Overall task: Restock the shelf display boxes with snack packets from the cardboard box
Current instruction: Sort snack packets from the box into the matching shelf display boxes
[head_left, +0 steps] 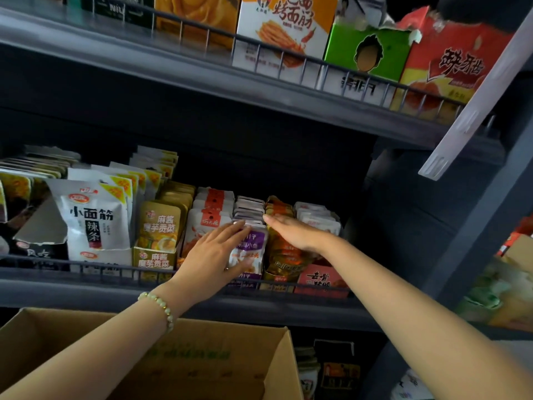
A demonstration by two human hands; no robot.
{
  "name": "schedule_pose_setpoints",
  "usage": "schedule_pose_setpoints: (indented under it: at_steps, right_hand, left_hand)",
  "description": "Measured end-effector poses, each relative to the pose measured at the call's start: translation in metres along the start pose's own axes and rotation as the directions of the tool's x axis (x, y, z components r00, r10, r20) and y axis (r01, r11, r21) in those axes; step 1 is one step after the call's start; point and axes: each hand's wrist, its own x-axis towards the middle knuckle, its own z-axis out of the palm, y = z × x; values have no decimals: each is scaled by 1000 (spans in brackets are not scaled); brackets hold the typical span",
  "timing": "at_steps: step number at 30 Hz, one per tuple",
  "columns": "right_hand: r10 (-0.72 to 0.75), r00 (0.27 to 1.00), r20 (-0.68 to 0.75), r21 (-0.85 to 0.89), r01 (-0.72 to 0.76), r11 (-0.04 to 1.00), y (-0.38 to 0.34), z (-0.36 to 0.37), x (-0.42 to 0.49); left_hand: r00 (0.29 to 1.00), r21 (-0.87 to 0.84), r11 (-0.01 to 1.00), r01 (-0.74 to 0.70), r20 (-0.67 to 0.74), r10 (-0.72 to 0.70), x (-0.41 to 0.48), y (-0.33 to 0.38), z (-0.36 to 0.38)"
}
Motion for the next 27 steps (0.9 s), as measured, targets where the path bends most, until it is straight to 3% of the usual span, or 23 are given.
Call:
schedule_pose_setpoints:
  at_steps: [4, 7, 10, 16, 27]
  right_hand:
    - [-43, 998, -38, 101, 47, 994, -9, -6, -5]
    - [-112, 993, -40, 108, 115, 987, -19, -13, -7]
    - [-115, 992, 41, -31, 117, 993, -33, -11, -1]
    - [-97, 988, 121, -280, 127, 951, -37, 2, 23]
    - [-210, 975, 68, -360, 221, 906, -36, 12, 20]
  left_hand:
    - [999, -47, 999, 3, 49, -1, -2, 1, -5]
    - [1000, -81, 997, 3, -7, -4, -12, -8, -6]
    - [998, -68, 997, -22, -56, 19, -24, -21, -1]
    - [987, -42, 999, 2, 162, 5, -31, -19, 10]
    - [977, -12, 1000, -11, 212, 14, -26, -14, 9]
